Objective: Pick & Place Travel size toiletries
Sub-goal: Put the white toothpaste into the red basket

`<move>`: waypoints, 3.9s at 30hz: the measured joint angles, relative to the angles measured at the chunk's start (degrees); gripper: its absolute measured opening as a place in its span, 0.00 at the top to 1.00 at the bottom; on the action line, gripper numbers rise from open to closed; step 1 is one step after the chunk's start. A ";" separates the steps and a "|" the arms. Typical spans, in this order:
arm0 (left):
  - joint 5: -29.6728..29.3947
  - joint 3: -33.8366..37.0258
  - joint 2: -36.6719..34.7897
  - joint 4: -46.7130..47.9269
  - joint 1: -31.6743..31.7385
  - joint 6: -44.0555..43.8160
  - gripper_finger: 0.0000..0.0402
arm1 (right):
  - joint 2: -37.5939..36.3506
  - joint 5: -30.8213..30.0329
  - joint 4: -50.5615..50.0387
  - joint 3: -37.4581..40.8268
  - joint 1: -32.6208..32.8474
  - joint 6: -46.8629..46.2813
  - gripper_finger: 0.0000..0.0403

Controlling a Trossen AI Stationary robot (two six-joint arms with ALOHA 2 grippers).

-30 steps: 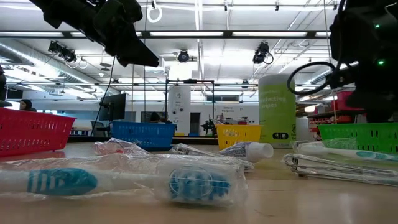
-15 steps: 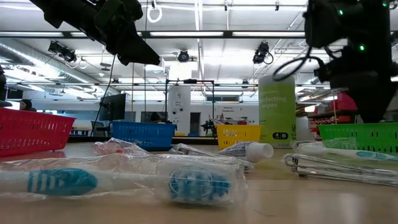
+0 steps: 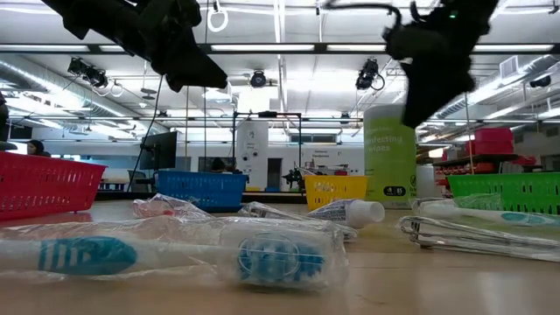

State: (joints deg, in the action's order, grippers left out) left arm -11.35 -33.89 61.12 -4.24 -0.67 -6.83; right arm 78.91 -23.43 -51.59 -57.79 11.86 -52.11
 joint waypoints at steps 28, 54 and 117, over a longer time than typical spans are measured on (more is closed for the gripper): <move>1.53 0.00 0.00 -2.89 -0.02 -4.54 0.70 | 12.67 12.57 57.82 13.06 7.74 12.22 0.46; 1.53 0.00 0.00 -3.07 -0.02 -5.15 0.70 | 29.09 12.99 35.10 -6.07 8.44 15.83 0.34; 3.78 0.02 0.02 6.95 0.11 -41.92 0.70 | 18.63 -20.70 51.82 -5.37 4.82 59.55 0.80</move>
State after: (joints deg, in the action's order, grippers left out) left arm -7.58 -33.87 61.14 2.71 -0.56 -48.75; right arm 97.54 -44.13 0.23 -63.16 16.68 7.44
